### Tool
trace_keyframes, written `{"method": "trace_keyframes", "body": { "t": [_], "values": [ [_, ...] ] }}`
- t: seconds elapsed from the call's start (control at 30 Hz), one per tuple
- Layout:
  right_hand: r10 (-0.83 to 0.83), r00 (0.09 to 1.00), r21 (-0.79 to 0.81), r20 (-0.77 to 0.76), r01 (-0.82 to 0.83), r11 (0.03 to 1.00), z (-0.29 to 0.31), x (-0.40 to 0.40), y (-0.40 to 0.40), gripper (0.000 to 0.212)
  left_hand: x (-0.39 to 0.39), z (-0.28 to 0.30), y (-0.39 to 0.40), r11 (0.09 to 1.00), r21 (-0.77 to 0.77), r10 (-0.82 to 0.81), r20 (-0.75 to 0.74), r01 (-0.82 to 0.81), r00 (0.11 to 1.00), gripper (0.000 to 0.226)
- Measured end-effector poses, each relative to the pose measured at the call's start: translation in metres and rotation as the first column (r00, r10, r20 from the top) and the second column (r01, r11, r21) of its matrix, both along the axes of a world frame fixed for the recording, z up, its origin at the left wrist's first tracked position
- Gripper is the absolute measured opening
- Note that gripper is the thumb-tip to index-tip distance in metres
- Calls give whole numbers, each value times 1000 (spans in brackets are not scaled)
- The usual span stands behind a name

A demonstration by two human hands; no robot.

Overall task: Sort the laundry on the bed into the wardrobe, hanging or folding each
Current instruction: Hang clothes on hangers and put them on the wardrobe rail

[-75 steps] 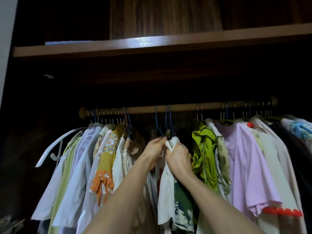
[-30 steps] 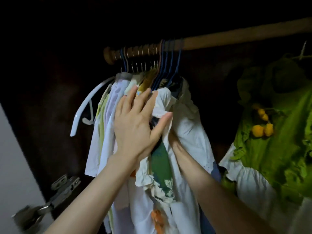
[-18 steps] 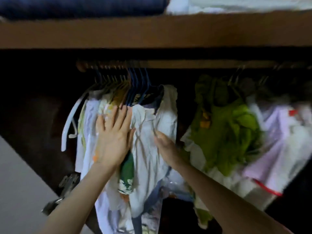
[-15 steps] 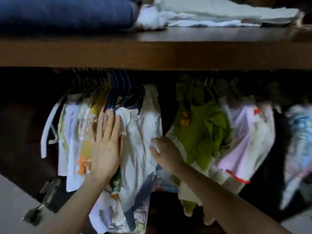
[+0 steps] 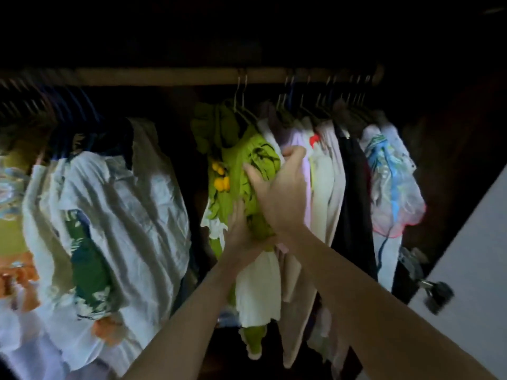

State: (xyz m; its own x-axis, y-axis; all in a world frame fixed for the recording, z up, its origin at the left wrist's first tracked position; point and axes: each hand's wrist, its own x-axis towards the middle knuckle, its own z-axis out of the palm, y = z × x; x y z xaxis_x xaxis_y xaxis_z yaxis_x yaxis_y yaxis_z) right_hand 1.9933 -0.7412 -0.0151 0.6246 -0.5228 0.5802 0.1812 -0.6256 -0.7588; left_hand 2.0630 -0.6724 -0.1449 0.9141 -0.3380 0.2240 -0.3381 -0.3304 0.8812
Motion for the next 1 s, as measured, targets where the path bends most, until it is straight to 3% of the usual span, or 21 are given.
{"method": "trace_keyframes", "body": {
  "t": [0.1,0.17,0.27,0.4,0.43,0.6,0.77,0.93,1.0],
  "values": [
    [-108,982,-134,-157,87,987,5,19,-9,42,9,-3,-10,999,-33,39,37,-38,999,124],
    [-146,964,-238,-221,92,967,-3,26,-13,32,8,4,-12,998,-30,56,54,-54,997,100],
    [-160,972,-247,-171,115,962,-10,23,-20,24,2,7,-19,998,-56,-17,67,21,998,49],
    [-227,962,-166,-154,202,965,-1,6,-51,26,-19,20,-48,990,-7,-135,163,138,977,37],
    [-253,957,-145,-145,232,962,2,1,-62,25,-22,20,-60,987,17,-159,172,158,972,44],
    [-318,937,-100,-145,306,947,13,-13,-104,23,-46,33,-103,969,92,-240,156,227,958,38],
    [-219,961,-88,-170,207,974,10,-16,-98,28,-48,37,-82,976,152,-177,120,158,977,39],
    [-41,988,-58,-148,32,998,2,-53,-77,25,-59,70,-25,932,271,-241,-33,241,970,20],
    [9,976,-66,-219,-24,998,7,-80,-73,24,-71,94,-1,906,346,-220,-111,245,969,25]
  ]
}}
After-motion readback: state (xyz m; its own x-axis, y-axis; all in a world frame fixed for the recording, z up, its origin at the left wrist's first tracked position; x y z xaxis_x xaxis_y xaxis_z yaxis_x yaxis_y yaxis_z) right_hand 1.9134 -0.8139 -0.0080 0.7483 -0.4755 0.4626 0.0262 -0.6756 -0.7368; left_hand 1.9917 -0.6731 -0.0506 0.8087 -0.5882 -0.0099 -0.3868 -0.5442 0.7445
